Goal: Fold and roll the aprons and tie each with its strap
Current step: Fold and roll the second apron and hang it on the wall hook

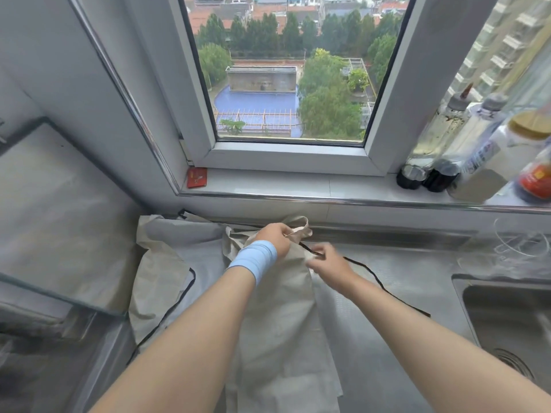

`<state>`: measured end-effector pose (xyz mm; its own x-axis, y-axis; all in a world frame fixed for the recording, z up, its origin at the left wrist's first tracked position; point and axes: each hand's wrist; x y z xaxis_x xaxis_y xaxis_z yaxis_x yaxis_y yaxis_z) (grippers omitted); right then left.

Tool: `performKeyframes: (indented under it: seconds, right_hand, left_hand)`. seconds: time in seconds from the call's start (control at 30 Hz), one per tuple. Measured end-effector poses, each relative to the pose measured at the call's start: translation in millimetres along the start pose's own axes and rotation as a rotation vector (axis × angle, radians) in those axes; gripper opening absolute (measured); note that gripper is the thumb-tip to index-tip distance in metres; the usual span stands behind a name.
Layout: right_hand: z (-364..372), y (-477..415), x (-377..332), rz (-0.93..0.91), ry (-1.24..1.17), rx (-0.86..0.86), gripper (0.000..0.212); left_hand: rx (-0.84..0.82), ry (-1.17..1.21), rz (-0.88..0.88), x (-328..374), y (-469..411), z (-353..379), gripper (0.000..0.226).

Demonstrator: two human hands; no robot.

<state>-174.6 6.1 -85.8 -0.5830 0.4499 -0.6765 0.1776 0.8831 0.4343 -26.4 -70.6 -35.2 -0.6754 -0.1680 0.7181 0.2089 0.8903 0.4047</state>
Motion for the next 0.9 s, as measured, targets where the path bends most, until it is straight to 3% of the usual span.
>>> performKeyframes:
  seconds: [0.07, 0.1, 0.23, 0.43, 0.6, 0.7, 0.77, 0.83, 0.9]
  right_hand:
    - [9, 5, 12, 0.036, 0.006, -0.208, 0.016]
    - [12, 5, 15, 0.005, 0.041, -0.204, 0.006]
    - [16, 7, 13, -0.088, 0.069, -0.127, 0.023]
    - [4, 13, 24, -0.063, 0.092, -0.109, 0.03]
    - [-2, 7, 34, -0.014, 0.167, -0.015, 0.024]
    - [4, 6, 34, 0.064, 0.236, 0.06, 0.014]
    - [13, 9, 37, 0.098, 0.325, 0.123, 0.047]
    - [28, 19, 41, -0.007, 0.563, 0.294, 0.063]
    - [46, 31, 45, -0.191, 0.71, 0.38, 0.061]
  left_hand:
    - [-0.022, -0.114, -0.016, 5, 2, 2, 0.021]
    - [-0.015, -0.196, -0.002, 8, 2, 4, 0.025]
    - [0.052, -0.354, 0.048, 23, 4, 13, 0.033]
    - [0.309, 0.3, -0.042, 34, -12, -4, 0.025]
    - [0.29, 0.329, -0.019, 27, -11, -4, 0.018]
    - [0.443, 0.206, 0.139, 15, 3, 3, 0.021]
    - [0.491, 0.035, 0.373, 0, 18, 14, 0.016]
    - [0.39, -0.088, 0.518, -25, 39, 26, 0.016]
    - [0.195, -0.205, 0.512, -54, 59, 36, 0.019]
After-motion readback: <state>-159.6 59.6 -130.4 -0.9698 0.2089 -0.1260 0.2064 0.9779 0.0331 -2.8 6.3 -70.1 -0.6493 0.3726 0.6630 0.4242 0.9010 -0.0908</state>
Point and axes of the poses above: each hand's wrist, its own y-axis away from the middle knuckle, its own z-axis out of the palm, x = y × z, and after that the axes turned 15 degrees about y, right-handed
